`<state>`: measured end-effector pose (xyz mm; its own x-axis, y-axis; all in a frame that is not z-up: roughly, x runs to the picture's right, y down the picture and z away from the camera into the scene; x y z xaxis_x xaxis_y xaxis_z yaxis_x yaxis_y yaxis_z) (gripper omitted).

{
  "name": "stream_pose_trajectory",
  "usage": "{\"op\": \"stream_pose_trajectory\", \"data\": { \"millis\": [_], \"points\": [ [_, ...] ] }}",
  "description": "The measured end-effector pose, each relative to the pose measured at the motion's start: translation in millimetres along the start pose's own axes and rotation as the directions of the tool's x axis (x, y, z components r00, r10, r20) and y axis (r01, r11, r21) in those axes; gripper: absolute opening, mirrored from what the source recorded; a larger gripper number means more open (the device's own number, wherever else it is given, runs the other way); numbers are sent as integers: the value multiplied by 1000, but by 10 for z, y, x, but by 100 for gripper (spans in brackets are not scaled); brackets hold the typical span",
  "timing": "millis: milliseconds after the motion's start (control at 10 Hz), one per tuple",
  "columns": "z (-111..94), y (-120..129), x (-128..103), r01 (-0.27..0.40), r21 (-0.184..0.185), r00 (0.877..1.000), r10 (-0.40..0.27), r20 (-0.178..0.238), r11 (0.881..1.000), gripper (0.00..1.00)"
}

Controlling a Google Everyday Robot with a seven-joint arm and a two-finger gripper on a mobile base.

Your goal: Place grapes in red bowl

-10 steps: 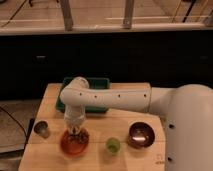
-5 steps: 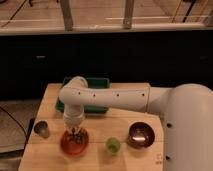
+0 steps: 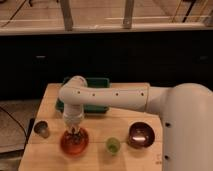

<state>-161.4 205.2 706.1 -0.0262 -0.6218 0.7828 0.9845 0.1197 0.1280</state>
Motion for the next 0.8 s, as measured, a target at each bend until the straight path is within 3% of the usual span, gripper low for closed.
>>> {"op": "stream_pose_trajectory", "data": {
  "millis": [800],
  "points": [
    [-17,-56,43,16,0,1000,-16,6,1000,2]
  ]
}}
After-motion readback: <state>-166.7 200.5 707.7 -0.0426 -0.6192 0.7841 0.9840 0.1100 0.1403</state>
